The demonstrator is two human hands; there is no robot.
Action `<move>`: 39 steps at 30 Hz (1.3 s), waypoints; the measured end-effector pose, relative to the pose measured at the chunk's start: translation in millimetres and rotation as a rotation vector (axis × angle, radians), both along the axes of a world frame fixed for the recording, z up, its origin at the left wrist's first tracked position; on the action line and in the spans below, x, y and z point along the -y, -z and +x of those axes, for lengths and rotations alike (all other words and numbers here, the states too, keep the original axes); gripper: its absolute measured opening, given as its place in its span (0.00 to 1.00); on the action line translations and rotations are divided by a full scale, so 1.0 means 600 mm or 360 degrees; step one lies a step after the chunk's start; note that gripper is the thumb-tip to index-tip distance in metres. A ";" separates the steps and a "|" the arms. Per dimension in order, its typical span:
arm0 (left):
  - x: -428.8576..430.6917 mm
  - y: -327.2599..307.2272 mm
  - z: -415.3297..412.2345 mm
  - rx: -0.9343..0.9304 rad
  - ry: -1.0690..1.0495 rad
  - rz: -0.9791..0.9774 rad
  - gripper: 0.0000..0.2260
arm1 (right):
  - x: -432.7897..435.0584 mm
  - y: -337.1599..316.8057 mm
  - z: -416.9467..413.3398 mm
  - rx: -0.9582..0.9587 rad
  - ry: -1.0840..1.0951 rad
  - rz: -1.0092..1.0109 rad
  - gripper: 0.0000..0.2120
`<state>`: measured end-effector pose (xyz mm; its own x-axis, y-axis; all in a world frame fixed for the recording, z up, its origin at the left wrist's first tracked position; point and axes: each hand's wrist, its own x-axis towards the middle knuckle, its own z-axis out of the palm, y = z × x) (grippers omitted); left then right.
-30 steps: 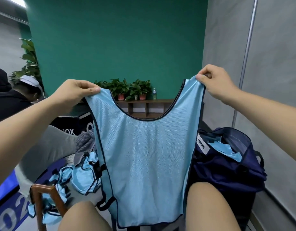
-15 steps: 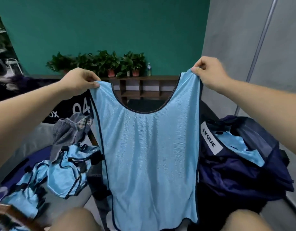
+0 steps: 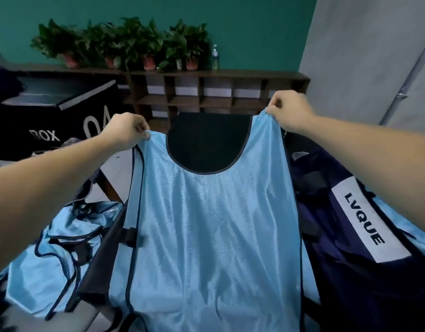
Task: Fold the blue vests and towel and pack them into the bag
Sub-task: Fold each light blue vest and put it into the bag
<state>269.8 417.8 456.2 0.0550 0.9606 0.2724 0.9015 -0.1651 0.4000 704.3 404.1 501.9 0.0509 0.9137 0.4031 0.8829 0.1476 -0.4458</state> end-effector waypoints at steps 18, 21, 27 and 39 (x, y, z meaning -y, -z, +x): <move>-0.236 0.093 0.030 -0.0076 -0.0371 0.0403 0.04 | -0.242 0.032 0.013 -0.0135 0.0499 -0.0213 0.07; -0.243 0.093 0.033 0.0012 -0.0396 0.0388 0.06 | -0.252 0.041 0.004 -0.0287 0.0483 -0.0243 0.04; -0.213 0.122 0.025 0.0122 -0.0356 0.0127 0.18 | -0.242 0.070 -0.031 -0.0289 0.0257 -0.0455 0.15; -0.034 0.126 0.003 0.0395 -0.0307 -0.0125 0.08 | -0.056 0.108 -0.133 -0.0429 0.0069 -0.0846 0.02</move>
<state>271.7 438.0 380.8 -0.1891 0.9655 0.1790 0.7864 0.0397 0.6164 624.4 437.5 437.2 0.1298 0.9815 -0.1409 0.7286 -0.1908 -0.6579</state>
